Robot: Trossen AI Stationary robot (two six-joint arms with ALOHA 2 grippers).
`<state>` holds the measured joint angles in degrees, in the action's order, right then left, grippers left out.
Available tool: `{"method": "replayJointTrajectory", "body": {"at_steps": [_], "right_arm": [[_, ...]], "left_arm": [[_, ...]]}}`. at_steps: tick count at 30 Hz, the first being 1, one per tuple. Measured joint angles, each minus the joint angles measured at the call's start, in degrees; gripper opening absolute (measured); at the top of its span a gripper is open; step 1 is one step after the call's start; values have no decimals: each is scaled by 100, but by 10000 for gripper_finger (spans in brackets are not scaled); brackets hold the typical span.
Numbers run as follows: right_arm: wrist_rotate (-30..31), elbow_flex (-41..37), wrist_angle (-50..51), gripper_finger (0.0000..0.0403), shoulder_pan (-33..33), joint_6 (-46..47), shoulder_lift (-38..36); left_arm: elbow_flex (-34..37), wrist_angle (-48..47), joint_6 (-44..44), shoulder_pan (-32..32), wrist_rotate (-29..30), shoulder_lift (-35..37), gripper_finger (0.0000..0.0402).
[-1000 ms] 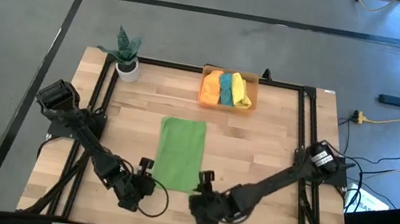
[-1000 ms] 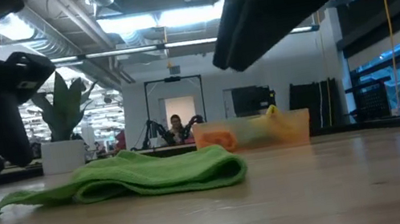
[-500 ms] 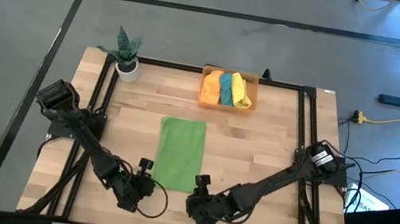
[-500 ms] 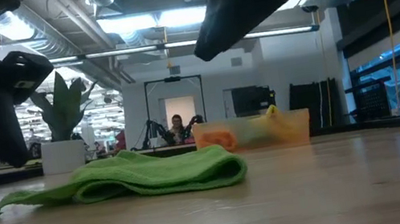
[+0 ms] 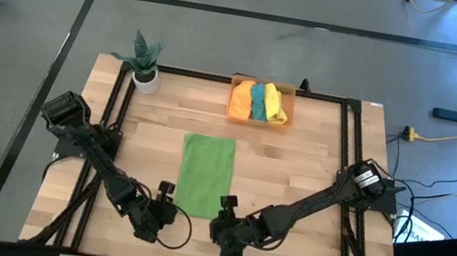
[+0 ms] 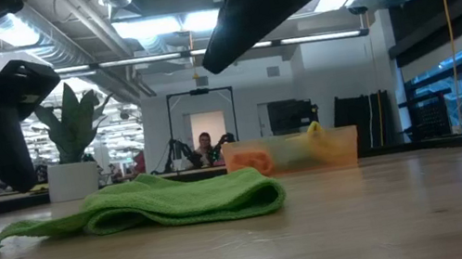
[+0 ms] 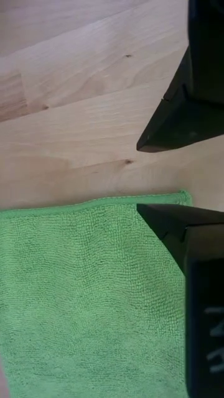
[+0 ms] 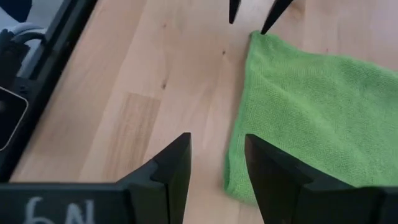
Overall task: Roll microfiber towels into tight, uniform cylinder then place into a basket
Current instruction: Roll the green microfiber towel
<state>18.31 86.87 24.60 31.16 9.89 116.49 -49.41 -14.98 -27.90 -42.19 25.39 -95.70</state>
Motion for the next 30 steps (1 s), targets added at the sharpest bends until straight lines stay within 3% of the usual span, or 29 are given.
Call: {"method": "replayJointTrajectory", "body": {"at_steps": [14, 23, 30], "right_arm": [[47, -7, 240, 151, -31, -1485, 687], [650, -7, 272, 151, -30, -1640, 752], [658, -4, 780, 151, -31, -1333, 752]], "left_arm": [[0, -3, 297, -79, -4, 2, 142], [0, -2, 302, -74, -3, 4, 140], [0, 0, 299, -74, -2, 4, 141]]}}
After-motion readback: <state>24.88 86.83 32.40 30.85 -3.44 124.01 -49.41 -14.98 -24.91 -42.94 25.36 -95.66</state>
